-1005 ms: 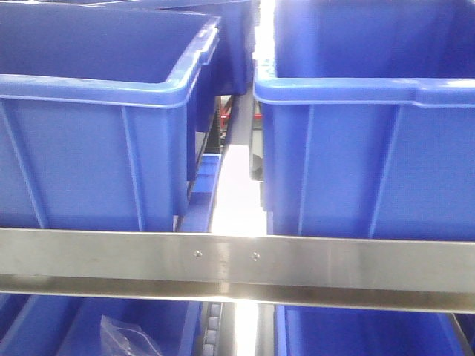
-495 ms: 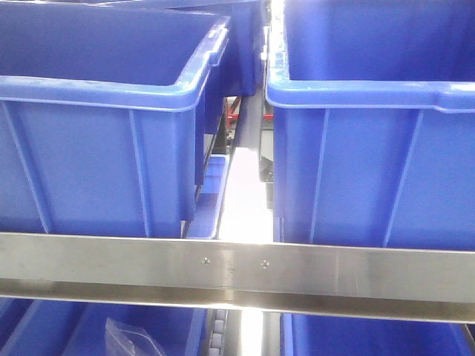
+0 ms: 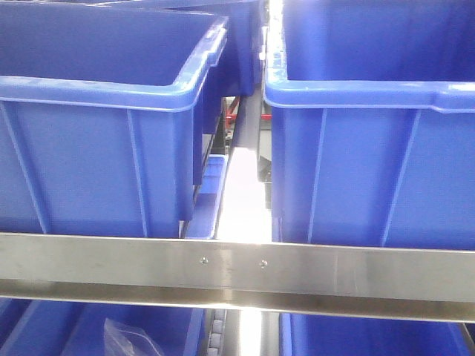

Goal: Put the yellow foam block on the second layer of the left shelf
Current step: 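Turn and approach the shelf, stopping in front of the blue bins, then reach the right gripper with the cube into the blue bin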

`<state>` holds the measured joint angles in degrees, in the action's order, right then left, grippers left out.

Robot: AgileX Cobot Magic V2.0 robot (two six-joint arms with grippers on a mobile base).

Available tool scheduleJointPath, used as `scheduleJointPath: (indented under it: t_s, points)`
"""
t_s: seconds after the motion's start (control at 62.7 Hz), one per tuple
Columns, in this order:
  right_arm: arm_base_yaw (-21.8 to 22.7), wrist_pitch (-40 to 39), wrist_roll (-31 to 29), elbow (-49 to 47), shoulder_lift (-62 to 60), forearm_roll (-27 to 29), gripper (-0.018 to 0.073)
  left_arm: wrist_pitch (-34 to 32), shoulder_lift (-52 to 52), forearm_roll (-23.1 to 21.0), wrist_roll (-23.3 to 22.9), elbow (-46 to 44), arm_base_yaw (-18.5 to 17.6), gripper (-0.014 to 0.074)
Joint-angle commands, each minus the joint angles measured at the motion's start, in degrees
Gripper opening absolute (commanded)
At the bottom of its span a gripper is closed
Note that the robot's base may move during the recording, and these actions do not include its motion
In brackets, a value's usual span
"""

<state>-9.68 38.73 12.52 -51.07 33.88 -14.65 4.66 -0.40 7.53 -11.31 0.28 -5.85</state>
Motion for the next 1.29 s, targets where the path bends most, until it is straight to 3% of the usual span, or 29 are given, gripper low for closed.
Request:
scheduleJointPath:
  t_s: [0.0,0.144,0.718,1.276]
  points:
    - [-0.3,-2.9,-3.7,-6.7,8.4,2.4,0.0286,-5.1,0.2,-0.4,-0.2,1.5,-0.1,0.0136]
    - [-2.5,-2.3,-6.4,-13.8,21.2,6.4,0.0286,-5.1,0.2,-0.4,-0.2,1.5,-0.1,0.0136]
    - [-3.0,-11.3,-6.4,-29.4,63.2,5.6,0.0286,-5.1,0.2,-0.4,-0.2,1.5,-0.1,0.0136]
    - [-3.0,-12.3,-6.3,-32.9,70.7,3.4,0.0297,-5.1,0.2,-0.4,-0.2,1.5,-0.1,0.0136]
